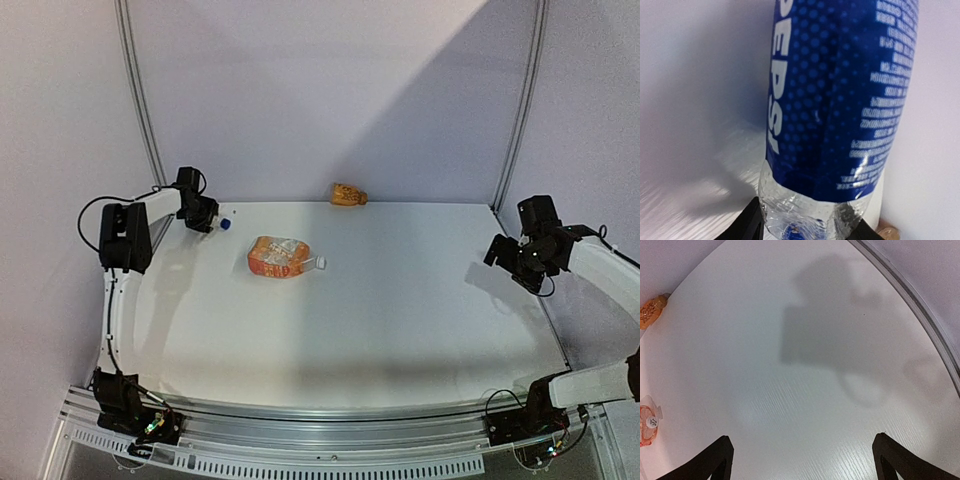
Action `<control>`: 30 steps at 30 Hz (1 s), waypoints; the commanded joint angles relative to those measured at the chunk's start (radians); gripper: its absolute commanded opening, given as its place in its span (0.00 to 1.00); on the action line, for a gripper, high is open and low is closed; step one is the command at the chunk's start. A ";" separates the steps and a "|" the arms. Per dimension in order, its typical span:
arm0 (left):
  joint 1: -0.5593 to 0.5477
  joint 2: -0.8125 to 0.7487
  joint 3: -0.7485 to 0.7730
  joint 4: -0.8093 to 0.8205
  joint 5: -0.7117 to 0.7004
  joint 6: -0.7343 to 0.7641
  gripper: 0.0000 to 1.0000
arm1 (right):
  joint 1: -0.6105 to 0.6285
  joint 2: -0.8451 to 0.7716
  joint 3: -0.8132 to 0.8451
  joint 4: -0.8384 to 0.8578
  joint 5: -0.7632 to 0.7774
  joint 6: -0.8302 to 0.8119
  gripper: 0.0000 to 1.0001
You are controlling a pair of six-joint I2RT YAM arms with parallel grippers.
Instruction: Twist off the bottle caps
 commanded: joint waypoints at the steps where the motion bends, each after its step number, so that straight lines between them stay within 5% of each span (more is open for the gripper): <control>1: 0.009 -0.091 -0.100 -0.002 0.054 0.096 0.41 | 0.003 0.013 0.021 0.040 -0.029 -0.016 0.99; 15: -0.012 -0.485 -0.591 0.023 0.142 0.367 0.40 | 0.004 -0.052 -0.058 0.144 -0.127 -0.059 0.99; 30: -0.196 -0.929 -0.840 -0.113 0.103 0.864 0.40 | 0.057 -0.137 -0.074 0.352 -0.527 -0.129 0.99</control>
